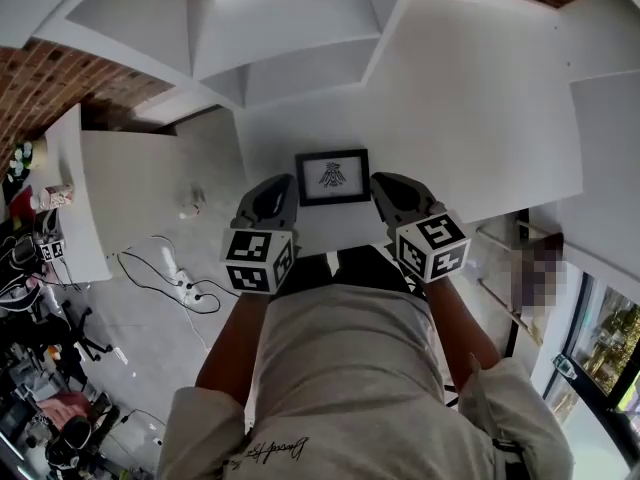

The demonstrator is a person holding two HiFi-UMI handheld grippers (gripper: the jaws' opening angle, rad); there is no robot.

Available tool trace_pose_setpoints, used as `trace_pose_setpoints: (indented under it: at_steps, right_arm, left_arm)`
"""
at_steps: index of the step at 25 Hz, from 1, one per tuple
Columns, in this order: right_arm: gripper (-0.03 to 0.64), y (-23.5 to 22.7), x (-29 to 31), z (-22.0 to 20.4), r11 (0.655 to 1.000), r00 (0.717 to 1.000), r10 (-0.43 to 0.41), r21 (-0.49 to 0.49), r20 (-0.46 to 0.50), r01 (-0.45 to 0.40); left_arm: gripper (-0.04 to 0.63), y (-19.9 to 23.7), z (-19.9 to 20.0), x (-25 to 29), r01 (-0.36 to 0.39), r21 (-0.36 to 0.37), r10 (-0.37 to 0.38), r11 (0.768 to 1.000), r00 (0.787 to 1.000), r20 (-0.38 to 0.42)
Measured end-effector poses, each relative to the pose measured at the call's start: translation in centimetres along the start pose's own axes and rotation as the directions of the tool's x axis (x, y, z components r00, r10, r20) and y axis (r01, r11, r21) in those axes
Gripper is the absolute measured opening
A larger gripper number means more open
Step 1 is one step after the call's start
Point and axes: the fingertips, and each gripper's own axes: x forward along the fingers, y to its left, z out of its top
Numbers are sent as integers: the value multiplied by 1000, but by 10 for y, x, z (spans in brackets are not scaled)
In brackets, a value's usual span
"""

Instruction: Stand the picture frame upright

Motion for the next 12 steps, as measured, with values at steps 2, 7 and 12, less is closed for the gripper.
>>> trace_pose_setpoints:
  at_steps: [2, 7, 12]
  right_arm:
    - [29, -5, 5, -7, 1000, 1000, -11, 5, -10, 11]
    - [29, -16, 15, -18, 999, 999, -37, 24, -35, 38]
    - [31, -22, 25, -26, 998, 997, -53, 33, -61, 55]
  left_arm:
    - [24, 3, -9, 7, 9, -11, -9, 1000, 1000, -25]
    - [25, 7, -27, 22, 22, -26, -24, 999, 997, -68]
    - [25, 12, -36, 32, 28, -33, -31, 999, 995, -92]
